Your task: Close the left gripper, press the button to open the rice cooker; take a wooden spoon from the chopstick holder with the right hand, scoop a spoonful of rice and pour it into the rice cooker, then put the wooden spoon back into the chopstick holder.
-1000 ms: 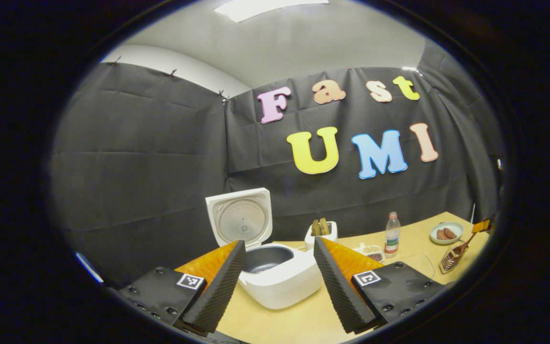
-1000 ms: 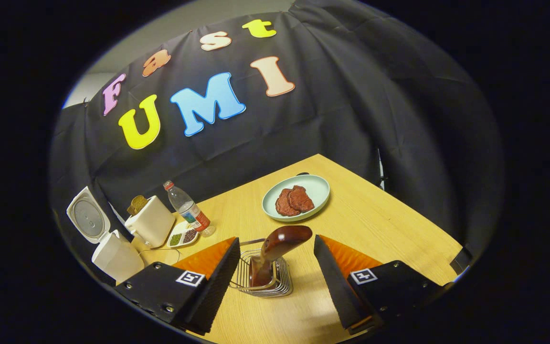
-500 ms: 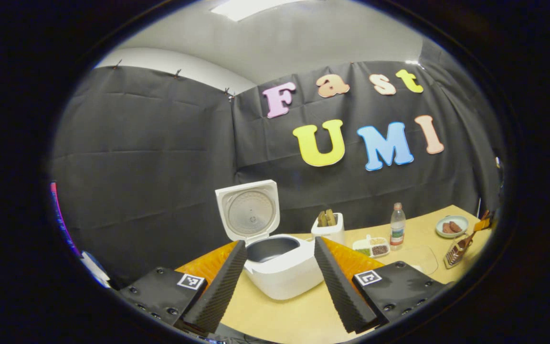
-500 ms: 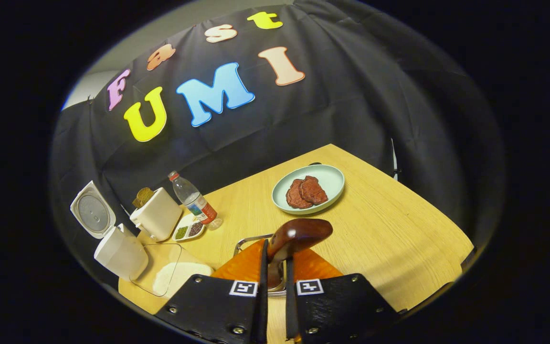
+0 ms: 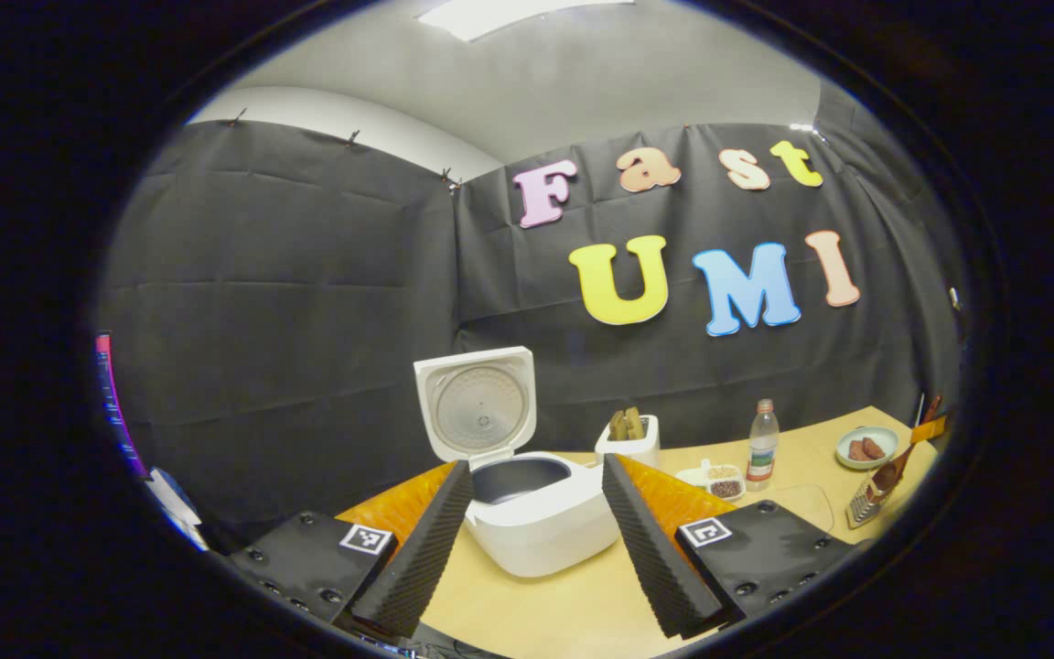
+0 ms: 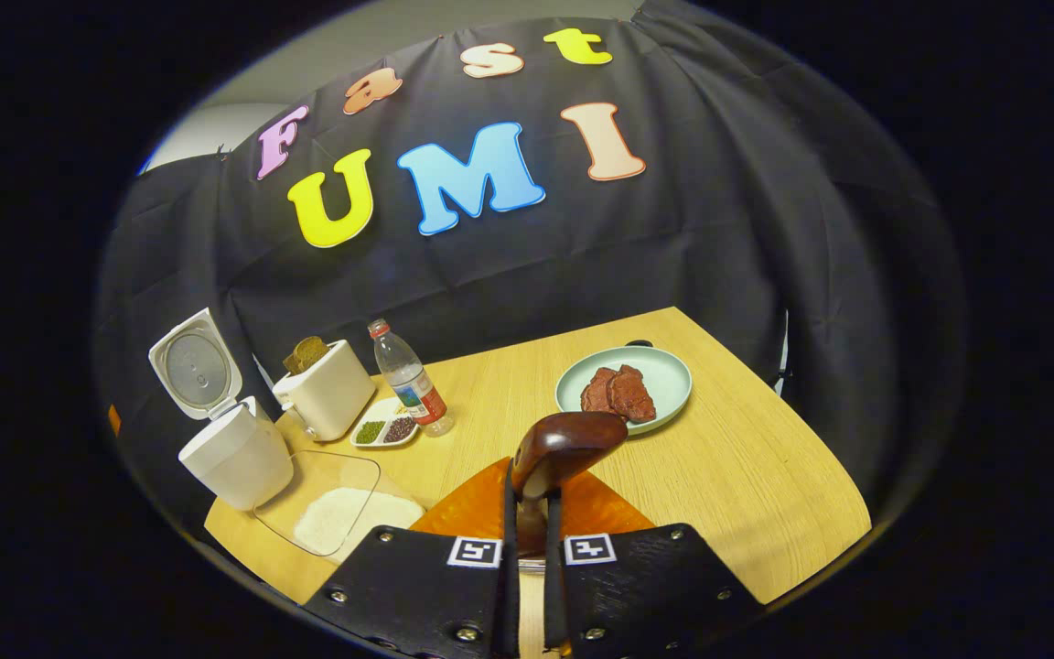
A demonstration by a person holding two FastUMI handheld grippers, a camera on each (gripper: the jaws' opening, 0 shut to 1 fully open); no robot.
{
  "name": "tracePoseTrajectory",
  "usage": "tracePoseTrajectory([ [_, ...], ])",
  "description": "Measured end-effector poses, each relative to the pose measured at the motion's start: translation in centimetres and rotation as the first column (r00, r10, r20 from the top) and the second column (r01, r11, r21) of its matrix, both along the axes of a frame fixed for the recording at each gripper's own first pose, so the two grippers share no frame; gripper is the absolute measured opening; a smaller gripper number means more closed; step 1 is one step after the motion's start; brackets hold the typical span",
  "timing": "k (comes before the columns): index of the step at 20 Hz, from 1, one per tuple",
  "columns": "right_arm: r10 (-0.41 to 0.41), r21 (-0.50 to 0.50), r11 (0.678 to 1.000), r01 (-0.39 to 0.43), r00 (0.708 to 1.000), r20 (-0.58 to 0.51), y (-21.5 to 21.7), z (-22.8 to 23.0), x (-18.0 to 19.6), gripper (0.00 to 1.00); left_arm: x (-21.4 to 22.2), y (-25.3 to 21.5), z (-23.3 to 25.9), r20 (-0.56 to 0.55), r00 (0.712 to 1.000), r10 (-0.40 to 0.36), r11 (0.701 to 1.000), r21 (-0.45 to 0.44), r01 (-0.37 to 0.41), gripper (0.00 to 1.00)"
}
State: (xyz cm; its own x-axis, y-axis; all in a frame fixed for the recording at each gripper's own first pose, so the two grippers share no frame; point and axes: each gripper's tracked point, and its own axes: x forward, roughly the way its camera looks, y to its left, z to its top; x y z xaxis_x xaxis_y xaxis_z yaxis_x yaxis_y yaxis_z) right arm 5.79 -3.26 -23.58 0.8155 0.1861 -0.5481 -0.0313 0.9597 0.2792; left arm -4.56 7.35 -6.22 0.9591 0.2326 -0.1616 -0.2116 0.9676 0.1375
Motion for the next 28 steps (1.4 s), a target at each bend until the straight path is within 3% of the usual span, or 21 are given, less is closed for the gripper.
tracePoseTrajectory([
  [5,-0.076,-0.044,0.996,0.080,0.994,0.073,0.5,4.2,-0.3,0.11,3.2,0.9,-0.6,0.012,0.995,-0.101,0.994,-0.041,0.101,0.98],
  [9,-0.108,-0.051,0.992,0.115,0.988,0.112,2.5,6.6,-0.1,0.11,5.1,3.4,-1.0,0.024,0.990,-0.138,0.988,-0.064,0.140,0.98],
  [16,-0.075,-0.063,0.994,0.086,0.984,0.161,9.2,8.9,0.8,0.11,6.3,8.5,-1.9,0.029,0.987,-0.161,0.985,-0.062,0.162,0.98],
  [23,-0.008,-0.063,0.998,0.018,0.988,0.151,17.0,7.4,1.3,0.11,6.2,13.0,-3.1,0.024,0.986,-0.166,0.982,-0.088,0.167,0.98],
  [24,0.004,-0.063,0.998,0.006,0.989,0.149,18.1,6.9,1.3,0.10,6.0,13.4,-3.5,0.018,0.986,-0.165,0.982,-0.090,0.166,0.92],
  [25,0.014,-0.063,0.998,-0.005,0.989,0.148,19.2,6.3,1.5,0.11,5.8,14.0,-3.8,0.014,0.986,-0.165,0.982,-0.091,0.166,0.98],
  [28,0.019,-0.063,0.998,-0.012,0.993,0.114,21.7,3.8,1.7,0.11,5.3,15.9,-4.8,-0.005,0.987,-0.161,0.983,-0.087,0.160,0.98],
])
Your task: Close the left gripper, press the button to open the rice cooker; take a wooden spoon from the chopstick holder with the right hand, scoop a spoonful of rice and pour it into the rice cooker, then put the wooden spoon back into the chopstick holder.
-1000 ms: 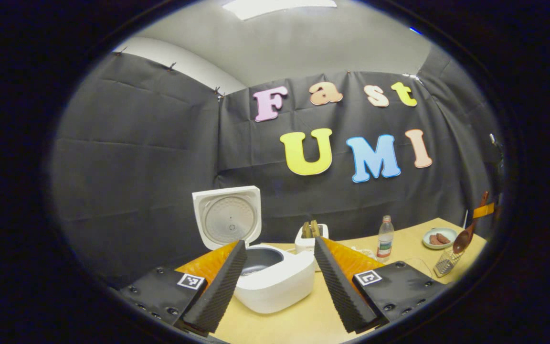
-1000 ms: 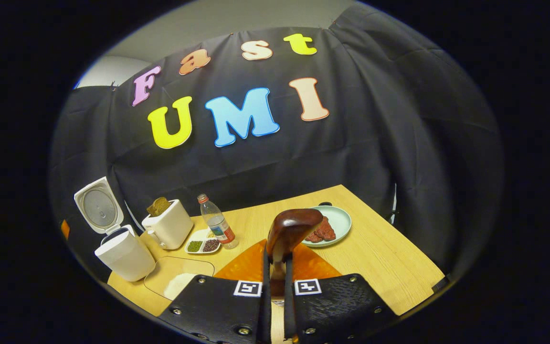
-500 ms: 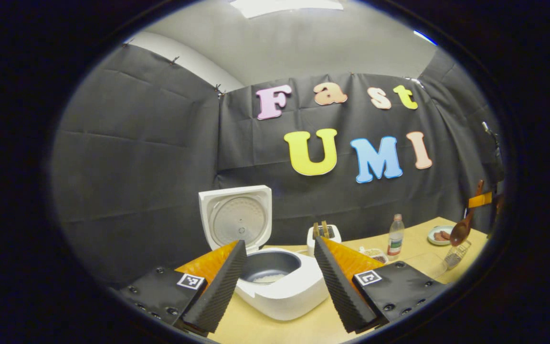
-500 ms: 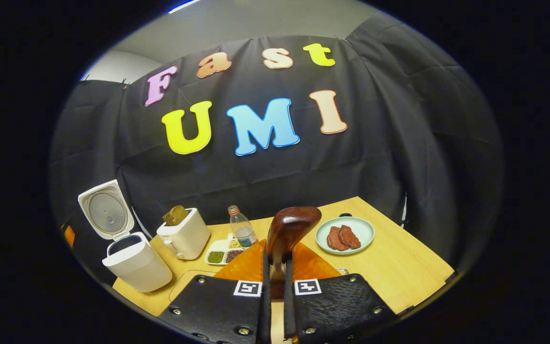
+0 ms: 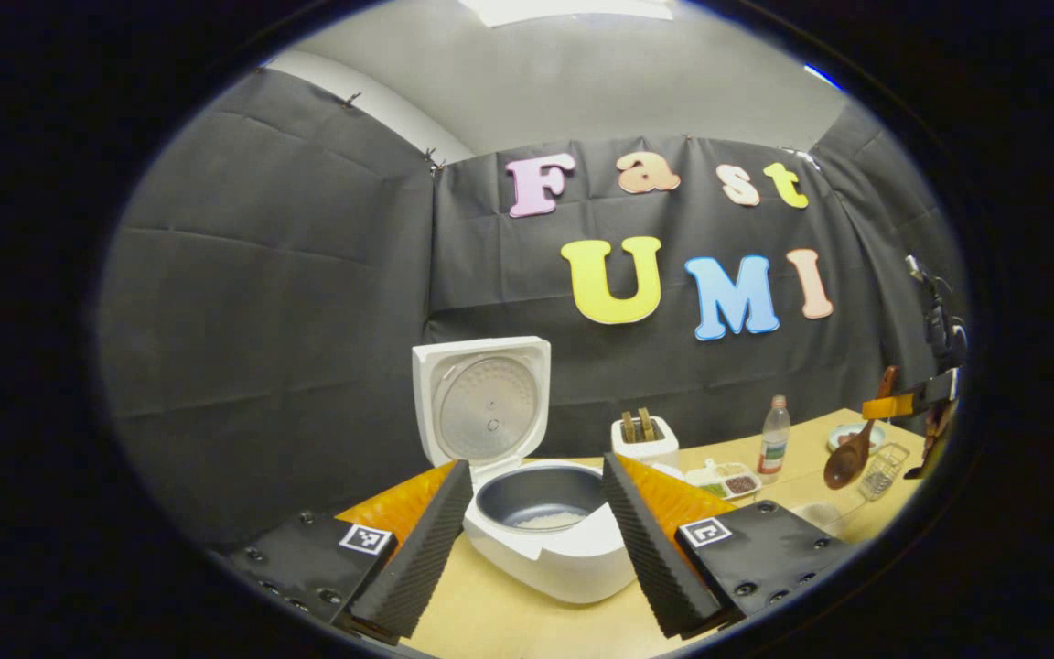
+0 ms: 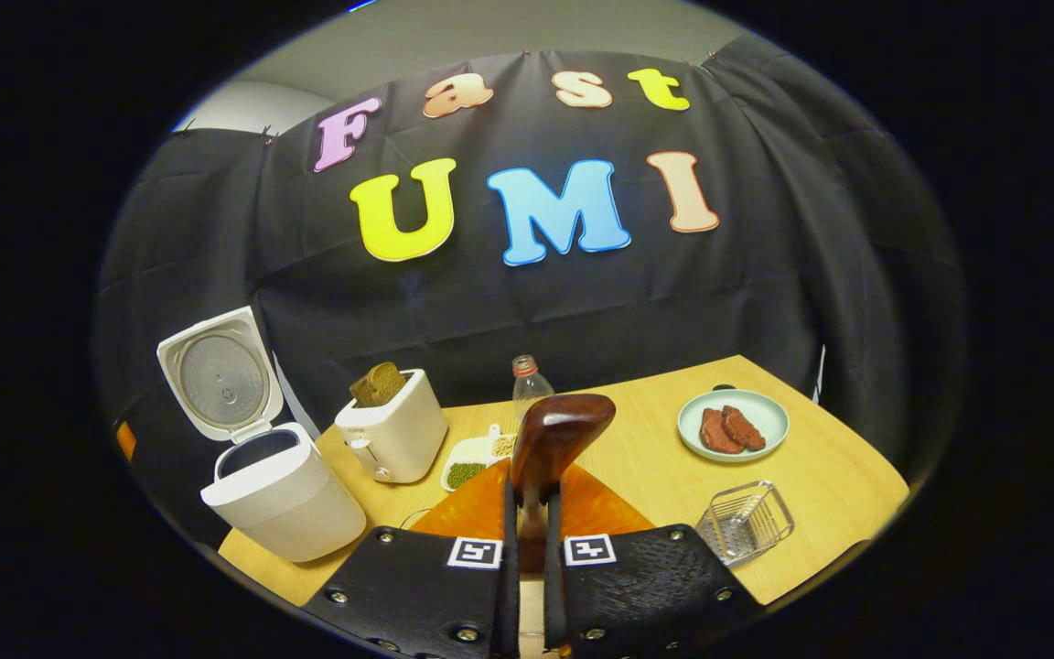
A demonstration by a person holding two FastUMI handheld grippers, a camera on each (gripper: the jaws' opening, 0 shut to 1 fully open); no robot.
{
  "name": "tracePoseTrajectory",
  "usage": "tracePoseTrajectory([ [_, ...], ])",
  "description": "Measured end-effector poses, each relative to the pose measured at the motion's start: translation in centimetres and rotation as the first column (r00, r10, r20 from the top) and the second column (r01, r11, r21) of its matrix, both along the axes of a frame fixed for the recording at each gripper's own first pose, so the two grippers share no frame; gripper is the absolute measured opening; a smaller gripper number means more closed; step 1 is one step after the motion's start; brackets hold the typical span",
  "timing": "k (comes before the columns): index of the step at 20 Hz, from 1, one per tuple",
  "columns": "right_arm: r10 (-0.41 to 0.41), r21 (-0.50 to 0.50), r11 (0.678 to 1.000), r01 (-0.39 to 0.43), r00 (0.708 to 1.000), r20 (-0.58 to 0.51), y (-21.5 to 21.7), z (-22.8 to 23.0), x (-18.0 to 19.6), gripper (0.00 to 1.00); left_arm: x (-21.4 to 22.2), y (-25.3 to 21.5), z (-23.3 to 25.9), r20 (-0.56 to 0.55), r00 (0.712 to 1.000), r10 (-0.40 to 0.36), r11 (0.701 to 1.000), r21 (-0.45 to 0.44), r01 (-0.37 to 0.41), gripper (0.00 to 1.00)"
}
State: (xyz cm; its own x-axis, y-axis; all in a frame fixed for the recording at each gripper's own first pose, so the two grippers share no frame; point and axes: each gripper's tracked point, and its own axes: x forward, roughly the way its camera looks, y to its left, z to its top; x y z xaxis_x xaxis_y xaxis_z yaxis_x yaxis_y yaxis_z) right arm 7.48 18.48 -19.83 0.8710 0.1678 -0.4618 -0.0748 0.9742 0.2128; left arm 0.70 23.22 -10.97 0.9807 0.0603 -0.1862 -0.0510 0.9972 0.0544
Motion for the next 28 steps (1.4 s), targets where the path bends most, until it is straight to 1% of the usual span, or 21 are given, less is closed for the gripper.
tracePoseTrajectory([
  [1,0.000,-0.002,1.000,0.000,1.000,-0.005,0.7,-0.6,0.3,0.11,-0.1,0.5,-0.3,-0.006,1.000,0.000,1.000,-0.004,0.000,0.92],
  [2,0.002,-0.012,1.000,-0.002,1.000,-0.010,1.3,-1.4,0.5,0.11,-0.5,1.1,-0.5,-0.012,1.000,0.002,1.000,-0.008,-0.002,0.98],
  [4,0.011,-0.046,0.999,-0.011,1.000,-0.021,2.2,-3.0,0.7,0.11,-0.8,2.1,-0.7,-0.018,1.000,0.010,1.000,-0.002,-0.010,0.98],
  [5,0.015,-0.059,0.998,-0.017,0.999,-0.031,2.7,-3.9,0.8,0.11,-1.0,2.7,-0.7,-0.017,1.000,0.015,1.000,0.005,-0.015,1.00],
  [6,0.021,-0.070,0.997,-0.024,0.999,-0.042,3.1,-4.6,0.8,0.11,-1.2,3.1,-0.8,-0.019,1.000,0.020,1.000,0.009,-0.020,0.98],
  [10,0.052,-0.126,0.990,-0.059,0.997,-0.059,4.9,-7.0,0.8,0.11,-1.8,4.6,-1.2,-0.029,0.999,0.041,0.999,0.016,-0.040,0.98],
  [13,0.073,-0.078,0.994,-0.079,0.995,-0.065,7.2,-7.5,0.4,0.11,-2.1,5.1,-1.5,-0.038,0.998,0.053,0.998,0.024,-0.052,0.98],
  [17,0.107,-0.001,0.994,-0.108,0.990,-0.096,9.3,-7.7,-0.6,0.11,-2.0,4.7,-1.4,-0.034,0.998,0.051,0.998,0.025,-0.051,0.98],
  [18,0.111,0.040,0.993,-0.107,0.988,-0.112,9.6,-7.7,-0.9,0.11,-1.7,4.5,-1.3,-0.031,0.998,0.048,0.999,0.022,-0.047,1.00],
  [20,0.097,0.141,0.987,-0.075,0.984,-0.152,9.7,-7.8,-1.2,0.11,-1.6,4.1,-1.0,-0.026,0.999,0.041,0.999,0.019,-0.041,0.98],
  [22,0.059,0.255,0.967,-0.005,0.977,-0.203,9.1,-8.0,-1.2,0.11,-1.6,3.5,-1.1,-0.025,0.999,0.037,0.999,0.018,-0.036,0.98],
  [23,0.037,0.308,0.951,0.037,0.972,-0.233,8.3,-8.1,-1.4,0.11,-1.6,3.4,-0.9,-0.024,0.999,0.035,0.999,0.016,-0.035,1.00],
  [24,0.025,0.351,0.934,0.071,0.965,-0.261,7.6,-8.3,-1.5,0.11,-1.8,3.2,-0.8,-0.023,0.999,0.033,0.999,0.015,-0.033,0.98],
  [27,0.006,0.476,0.866,0.156,0.947,-0.323,5.9,-8.6,-1.7,0.11,-1.8,2.6,-0.8,-0.028,0.999,0.030,0.999,0.013,-0.030,0.98],
  [28,-0.001,0.515,0.837,0.185,0.942,-0.337,5.2,-8.4,-1.7,0.11,-1.9,2.4,-0.8,-0.030,0.999,0.028,1.000,0.013,-0.028,0.92],
])
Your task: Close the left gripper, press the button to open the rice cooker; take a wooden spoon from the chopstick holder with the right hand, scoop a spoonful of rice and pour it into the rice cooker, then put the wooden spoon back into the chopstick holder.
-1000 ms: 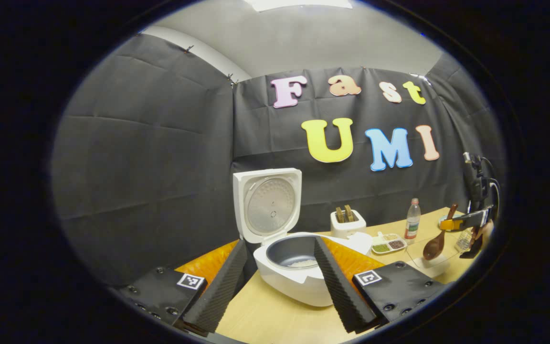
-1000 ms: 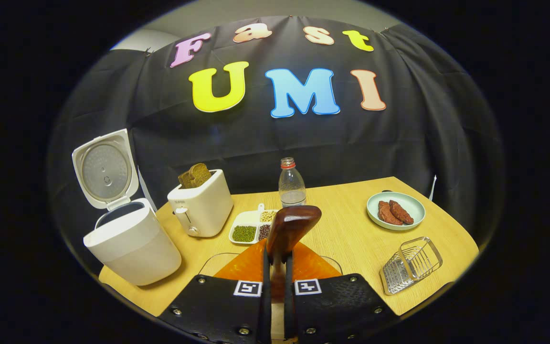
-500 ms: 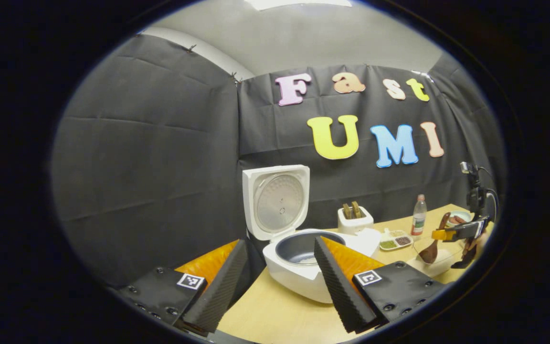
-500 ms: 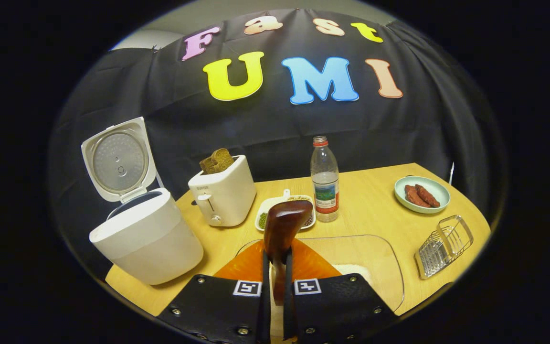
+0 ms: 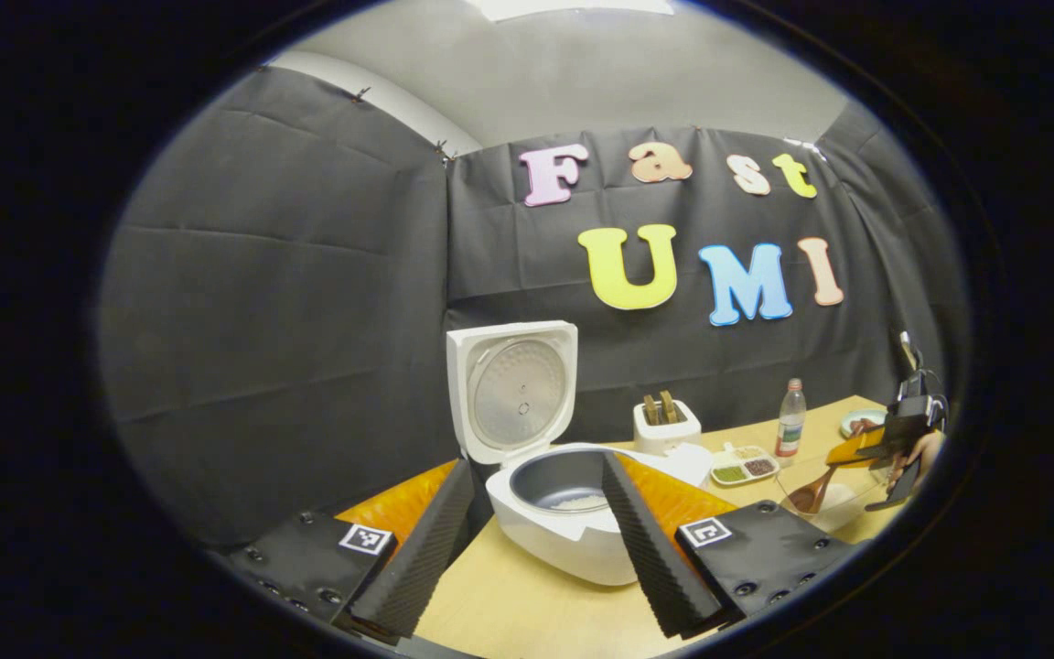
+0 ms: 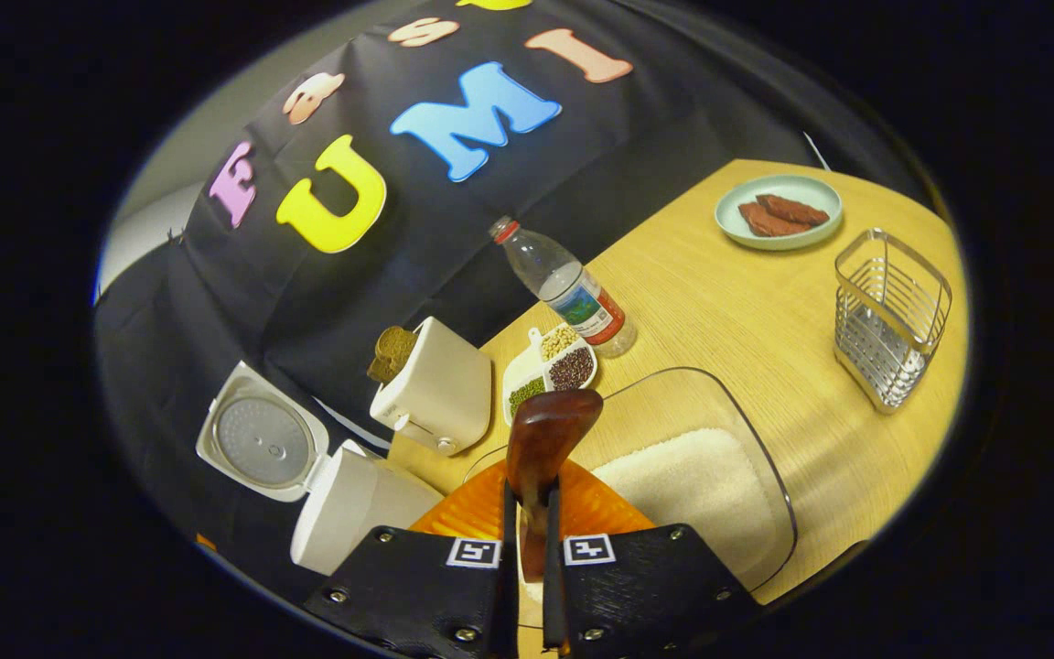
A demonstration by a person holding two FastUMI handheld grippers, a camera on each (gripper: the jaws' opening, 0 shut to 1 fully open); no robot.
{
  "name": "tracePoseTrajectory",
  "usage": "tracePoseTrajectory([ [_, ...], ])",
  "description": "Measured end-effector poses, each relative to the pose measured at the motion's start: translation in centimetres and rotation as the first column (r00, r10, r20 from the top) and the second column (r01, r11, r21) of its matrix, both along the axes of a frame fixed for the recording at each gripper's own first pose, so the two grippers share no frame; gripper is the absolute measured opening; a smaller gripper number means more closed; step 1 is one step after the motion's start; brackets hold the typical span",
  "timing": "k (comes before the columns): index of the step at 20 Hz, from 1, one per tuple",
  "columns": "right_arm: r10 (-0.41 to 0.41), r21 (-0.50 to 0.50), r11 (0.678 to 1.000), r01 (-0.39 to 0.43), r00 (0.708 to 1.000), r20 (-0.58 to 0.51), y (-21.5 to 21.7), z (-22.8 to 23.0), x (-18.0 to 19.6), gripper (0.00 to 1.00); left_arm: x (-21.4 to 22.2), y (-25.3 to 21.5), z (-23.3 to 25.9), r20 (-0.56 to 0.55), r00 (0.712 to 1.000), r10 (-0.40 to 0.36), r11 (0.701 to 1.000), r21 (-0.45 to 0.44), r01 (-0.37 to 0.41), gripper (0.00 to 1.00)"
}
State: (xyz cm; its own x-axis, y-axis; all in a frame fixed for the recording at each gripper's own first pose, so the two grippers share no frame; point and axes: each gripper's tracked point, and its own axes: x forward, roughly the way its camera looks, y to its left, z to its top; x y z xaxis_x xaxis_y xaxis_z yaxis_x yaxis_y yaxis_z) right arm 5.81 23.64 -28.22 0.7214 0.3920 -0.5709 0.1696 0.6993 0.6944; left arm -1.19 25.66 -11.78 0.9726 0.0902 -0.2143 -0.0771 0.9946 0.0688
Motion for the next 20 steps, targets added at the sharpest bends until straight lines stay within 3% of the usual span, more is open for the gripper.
tracePoseTrajectory([
  [2,-0.039,0.050,0.998,0.040,0.999,-0.007,-1.4,0.5,0.4,0.11,0.1,-0.1,0.2,-0.001,1.000,-0.001,1.000,0.006,0.001,0.98],
  [6,-0.080,0.098,0.992,0.080,0.997,0.005,-3.6,2.2,0.7,0.11,0.5,-0.8,0.8,0.001,1.000,-0.011,1.000,-0.006,0.011,0.92],
  [7,-0.093,0.127,0.988,0.091,0.996,0.008,-3.9,2.8,1.0,0.11,0.8,-1.1,1.0,0.007,1.000,-0.018,1.000,-0.007,0.018,0.98],
  [11,-0.140,0.269,0.954,0.131,0.990,0.015,-4.2,5.9,2.2,0.11,1.6,-1.8,1.9,0.026,0.999,-0.038,0.999,0.000,0.038,0.98],
  [16,-0.123,0.404,0.909,0.103,0.992,0.024,-2.0,9.0,3.4,0.11,1.9,-1.8,1.8,0.030,0.998,-0.052,0.999,-0.007,0.052,0.98],
  [20,-0.088,0.430,0.901,0.065,0.995,0.035,0.6,9.7,4.3,0.11,1.3,-0.4,1.4,0.020,0.999,-0.036,0.999,-0.021,0.036,0.98],
])
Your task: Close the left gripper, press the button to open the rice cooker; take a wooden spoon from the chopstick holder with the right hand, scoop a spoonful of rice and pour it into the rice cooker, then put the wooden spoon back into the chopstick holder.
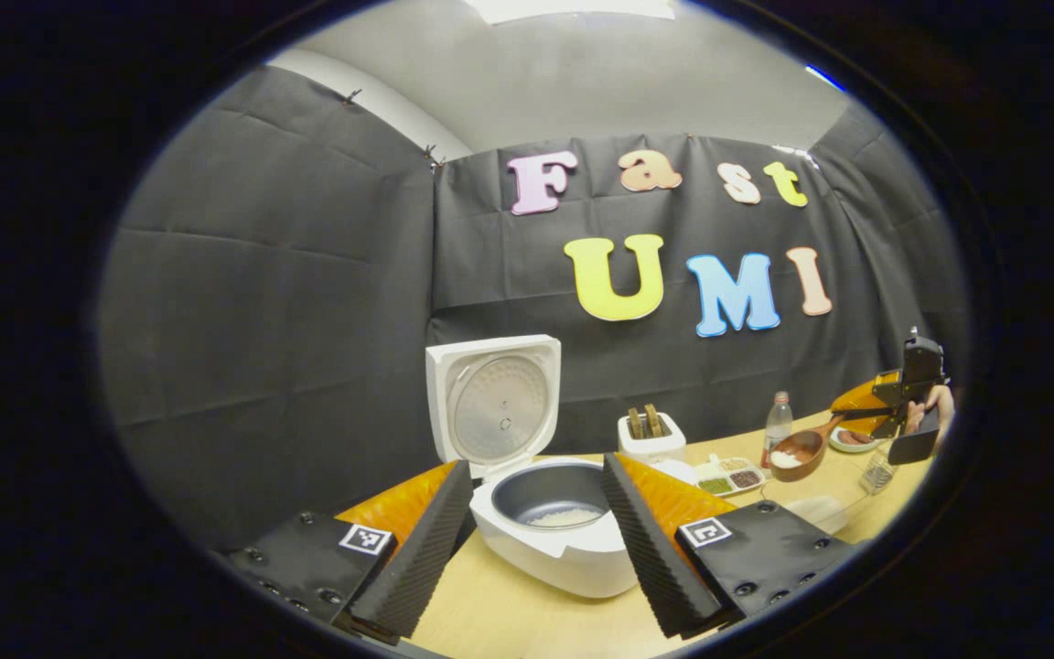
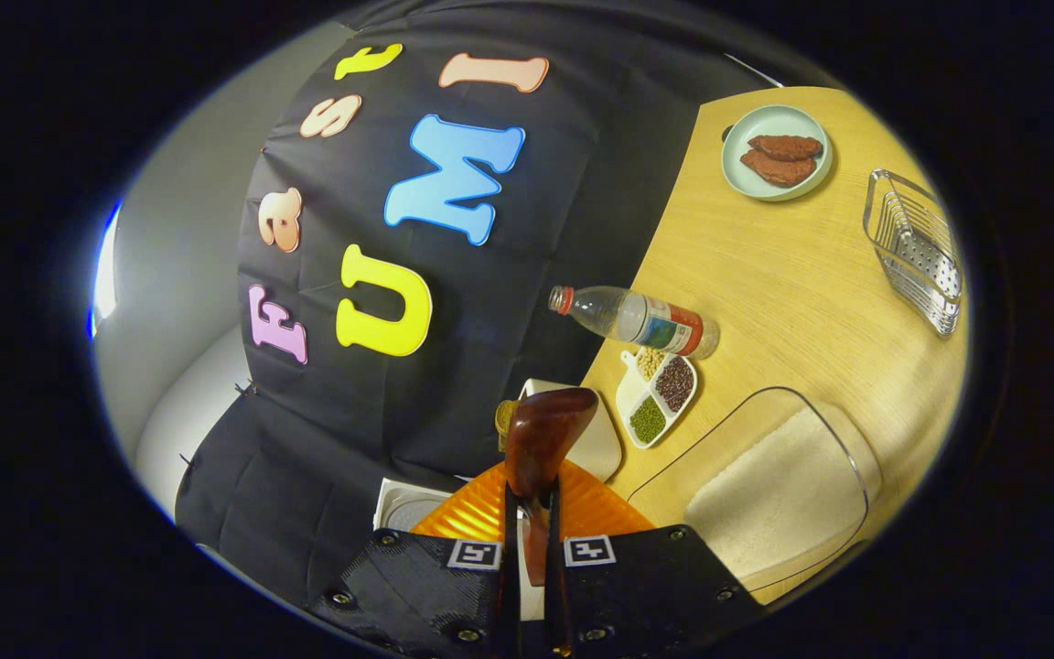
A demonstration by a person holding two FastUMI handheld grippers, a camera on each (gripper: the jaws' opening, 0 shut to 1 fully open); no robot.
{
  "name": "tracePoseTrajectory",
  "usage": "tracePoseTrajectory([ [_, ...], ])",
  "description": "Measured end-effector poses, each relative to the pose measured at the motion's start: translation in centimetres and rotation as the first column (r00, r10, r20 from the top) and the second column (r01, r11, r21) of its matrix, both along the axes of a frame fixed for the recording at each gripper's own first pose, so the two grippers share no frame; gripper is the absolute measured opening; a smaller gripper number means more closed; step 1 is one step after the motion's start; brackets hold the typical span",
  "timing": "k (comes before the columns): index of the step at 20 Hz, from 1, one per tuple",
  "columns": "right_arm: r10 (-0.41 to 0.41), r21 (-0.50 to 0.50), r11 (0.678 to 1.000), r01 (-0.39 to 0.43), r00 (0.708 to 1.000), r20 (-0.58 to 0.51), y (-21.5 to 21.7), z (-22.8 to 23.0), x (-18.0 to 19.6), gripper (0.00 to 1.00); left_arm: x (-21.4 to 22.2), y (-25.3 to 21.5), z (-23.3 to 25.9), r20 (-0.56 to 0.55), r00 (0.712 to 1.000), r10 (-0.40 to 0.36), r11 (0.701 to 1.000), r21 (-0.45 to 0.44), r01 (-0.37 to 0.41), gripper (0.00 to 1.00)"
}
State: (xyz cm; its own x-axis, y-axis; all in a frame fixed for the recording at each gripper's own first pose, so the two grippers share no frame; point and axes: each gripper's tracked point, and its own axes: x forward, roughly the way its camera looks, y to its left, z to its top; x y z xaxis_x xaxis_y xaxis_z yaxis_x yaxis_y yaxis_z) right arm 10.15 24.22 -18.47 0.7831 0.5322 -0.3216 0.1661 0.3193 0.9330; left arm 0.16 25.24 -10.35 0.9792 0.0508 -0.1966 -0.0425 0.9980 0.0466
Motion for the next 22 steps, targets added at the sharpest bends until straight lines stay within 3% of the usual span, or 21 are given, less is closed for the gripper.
tracePoseTrajectory([
  [12,0.141,0.039,0.989,-0.145,0.986,0.088,11.1,4.1,2.9,0.11,-2.4,5.7,-2.7,-0.049,0.993,0.109,0.993,-0.035,-0.111,0.98],
  [22,0.270,-0.064,0.963,-0.263,0.952,0.144,21.5,4.9,3.8,0.10,-6.8,10.3,-3.9,-0.096,0.965,0.245,0.964,-0.080,-0.253,0.98],
])
